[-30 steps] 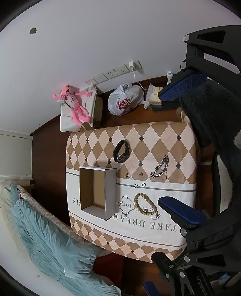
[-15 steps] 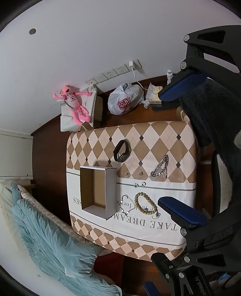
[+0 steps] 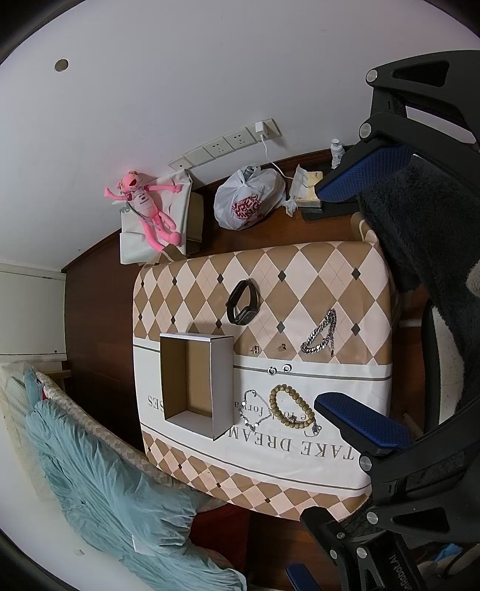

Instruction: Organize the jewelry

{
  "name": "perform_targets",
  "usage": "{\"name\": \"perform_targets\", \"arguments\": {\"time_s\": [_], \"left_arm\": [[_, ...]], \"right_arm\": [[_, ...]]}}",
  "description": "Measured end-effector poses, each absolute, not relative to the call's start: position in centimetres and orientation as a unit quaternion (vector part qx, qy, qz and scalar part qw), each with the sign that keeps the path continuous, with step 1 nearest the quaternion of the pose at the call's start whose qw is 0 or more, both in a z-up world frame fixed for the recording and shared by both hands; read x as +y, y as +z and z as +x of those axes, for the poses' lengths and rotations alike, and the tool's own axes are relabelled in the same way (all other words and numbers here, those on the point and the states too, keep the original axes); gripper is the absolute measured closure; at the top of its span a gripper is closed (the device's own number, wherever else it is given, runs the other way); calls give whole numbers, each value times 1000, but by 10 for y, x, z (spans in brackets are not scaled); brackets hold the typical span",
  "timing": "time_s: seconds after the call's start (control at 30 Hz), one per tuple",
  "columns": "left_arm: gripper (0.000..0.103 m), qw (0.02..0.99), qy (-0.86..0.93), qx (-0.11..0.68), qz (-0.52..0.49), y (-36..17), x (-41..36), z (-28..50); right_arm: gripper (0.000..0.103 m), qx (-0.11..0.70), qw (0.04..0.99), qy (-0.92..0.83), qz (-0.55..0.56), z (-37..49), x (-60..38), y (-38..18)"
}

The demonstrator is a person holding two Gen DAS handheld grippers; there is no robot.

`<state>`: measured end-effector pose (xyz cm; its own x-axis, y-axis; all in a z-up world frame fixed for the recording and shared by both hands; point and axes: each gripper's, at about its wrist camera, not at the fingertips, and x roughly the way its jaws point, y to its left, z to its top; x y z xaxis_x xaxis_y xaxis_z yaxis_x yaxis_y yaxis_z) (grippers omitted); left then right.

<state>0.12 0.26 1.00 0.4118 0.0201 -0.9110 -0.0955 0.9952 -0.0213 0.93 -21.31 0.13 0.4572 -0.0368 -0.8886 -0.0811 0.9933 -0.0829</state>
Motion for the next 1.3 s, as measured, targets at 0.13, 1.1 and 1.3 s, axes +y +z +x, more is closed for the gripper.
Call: {"name": "perform_targets", "arguments": {"time_s": [0.13,1.1,1.3], "left_arm": [[0,842,36,538,-31,10,2,1],[0,843,42,536,-25,5,3,3],[0,843,41,536,-24,6,2,4]], "right_arm": [[0,521,852,12,-57,9,-214,0],[0,521,852,12,-53,13,-216,0],[0,521,852,12,-52,13,-215,0]]}}
